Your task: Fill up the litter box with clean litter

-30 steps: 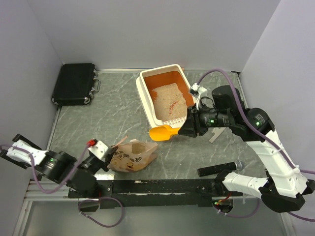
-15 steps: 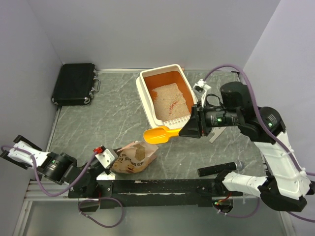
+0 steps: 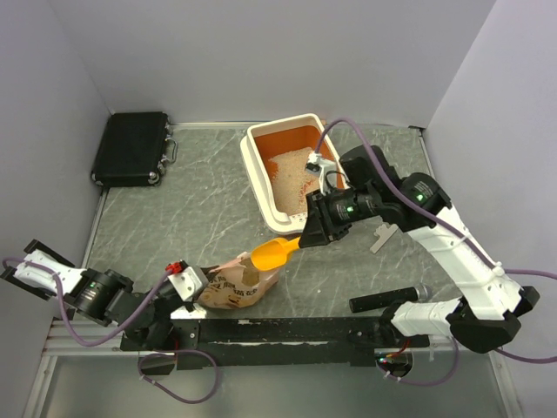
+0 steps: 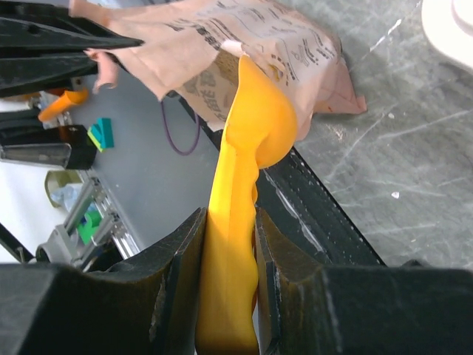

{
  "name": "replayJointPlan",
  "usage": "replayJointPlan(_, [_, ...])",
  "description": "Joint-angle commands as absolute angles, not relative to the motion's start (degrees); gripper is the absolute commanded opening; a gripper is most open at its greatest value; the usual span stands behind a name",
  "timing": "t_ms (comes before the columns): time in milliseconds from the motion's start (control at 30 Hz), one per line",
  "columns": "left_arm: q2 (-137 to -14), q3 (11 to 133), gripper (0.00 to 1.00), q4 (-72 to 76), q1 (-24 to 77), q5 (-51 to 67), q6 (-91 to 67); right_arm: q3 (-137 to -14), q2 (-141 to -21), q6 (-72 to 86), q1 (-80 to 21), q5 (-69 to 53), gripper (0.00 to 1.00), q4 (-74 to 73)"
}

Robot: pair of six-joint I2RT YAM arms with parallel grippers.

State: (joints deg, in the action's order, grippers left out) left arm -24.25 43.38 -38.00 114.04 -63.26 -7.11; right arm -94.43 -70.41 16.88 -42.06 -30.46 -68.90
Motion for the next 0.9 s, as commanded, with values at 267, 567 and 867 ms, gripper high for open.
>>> replayJointPlan(267, [-26.6, 45.4, 0.01, -23.7, 114.4, -53.8, -5.8, -87.9, -72.9, 17.3, -46.9, -28.9, 0.00, -68.0])
replayJointPlan(567, [-29.7, 45.4, 0.01, -17.4, 113.2, -45.7, -3.3, -84.5, -75.8, 19.3, -50.6, -28.0, 0.00, -65.1])
replayJointPlan(867, [-37.4, 43.8, 0.01, -11.3, 93.7, -19.8, -4.0, -82.3, -75.6, 20.4, -52.0, -27.5, 0.00, -62.8])
